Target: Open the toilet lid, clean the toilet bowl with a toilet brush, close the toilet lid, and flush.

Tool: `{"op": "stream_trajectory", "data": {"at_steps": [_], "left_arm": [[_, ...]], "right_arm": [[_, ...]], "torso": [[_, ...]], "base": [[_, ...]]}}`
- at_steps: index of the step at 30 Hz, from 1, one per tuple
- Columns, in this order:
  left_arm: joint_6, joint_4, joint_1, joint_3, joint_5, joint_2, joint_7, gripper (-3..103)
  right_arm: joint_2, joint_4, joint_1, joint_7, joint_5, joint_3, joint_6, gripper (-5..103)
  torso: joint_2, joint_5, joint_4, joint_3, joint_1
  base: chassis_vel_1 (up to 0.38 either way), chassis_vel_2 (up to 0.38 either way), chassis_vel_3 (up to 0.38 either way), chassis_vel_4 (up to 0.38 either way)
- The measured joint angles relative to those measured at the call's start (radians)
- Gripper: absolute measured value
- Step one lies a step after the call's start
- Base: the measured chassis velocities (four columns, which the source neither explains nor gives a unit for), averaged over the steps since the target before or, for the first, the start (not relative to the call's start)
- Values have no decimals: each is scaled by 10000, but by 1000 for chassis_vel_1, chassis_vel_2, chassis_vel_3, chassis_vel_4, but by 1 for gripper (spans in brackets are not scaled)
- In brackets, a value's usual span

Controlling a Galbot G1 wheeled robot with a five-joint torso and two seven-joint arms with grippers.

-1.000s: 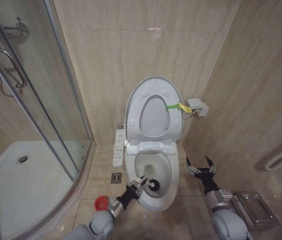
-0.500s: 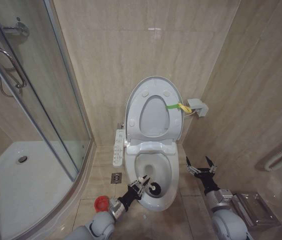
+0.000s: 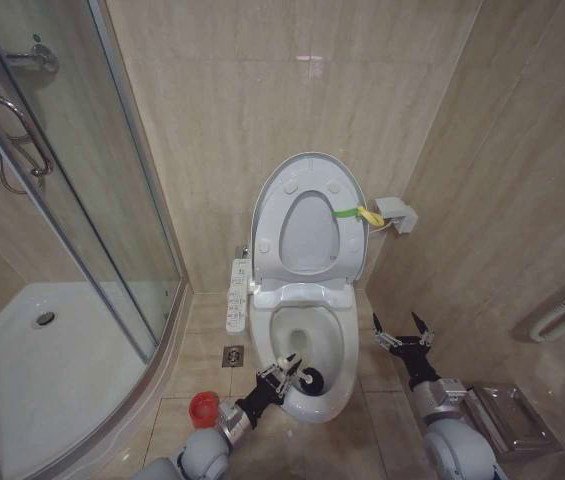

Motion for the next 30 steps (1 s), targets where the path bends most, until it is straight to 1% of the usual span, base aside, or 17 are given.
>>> {"op": "stream_trajectory", "data": {"at_steps": [3,7,10,14,17,19,22,24,26,28,30], "left_arm": [[-84,367,-23,-187,0,119,88,19],[-111,418,-45,-253,-33,248,137,19],[-111,304,-42,-224,-40,236,129,19],[-82,-174,54,3,-36,171,106,19],[-92,-171,79,4,-35,172,133,19],[-131,-17,69,-56,-43,169,174,19],[-348,696,-50,-291,-104,206,317,19],[-355,714,-57,-306,-129,224,319,19],[-344,593,-45,-290,-156,230,308,19],[-227,137,15,-155,-163,167,203,19],[-174,-58,46,-77,-163,141,169,19]], "right_arm": [[0,0,-1,0,0,0,0,100],[0,0,-1,0,0,0,0,100],[0,0,0,0,1,0,0,100],[0,0,-1,0,0,0,0,100],[0,0,-1,0,0,0,0,100],[0,0,0,0,0,0,0,100],[0,0,-1,0,0,0,0,100],[0,0,-1,0,0,0,0,100],[0,0,0,0,0,0,0,100],[0,0,0,0,0,0,0,100],[0,0,-1,0,0,0,0,100]], "torso": [[0,1,1,1,0],[0,1,1,1,1],[0,2,2,0,1],[0,1,0,0,0],[0,1,0,1,0],[0,0,-1,0,0],[0,1,1,0,0],[0,2,2,0,0],[0,2,2,1,1],[0,2,1,0,0],[0,0,0,1,0]], "base": [[0,0,0,0],[0,0,0,0],[0,0,0,0],[0,0,0,0],[0,0,0,0],[0,0,0,0],[0,0,0,0],[0,0,0,0],[0,0,0,0],[0,0,0,0],[0,0,0,0]]}}
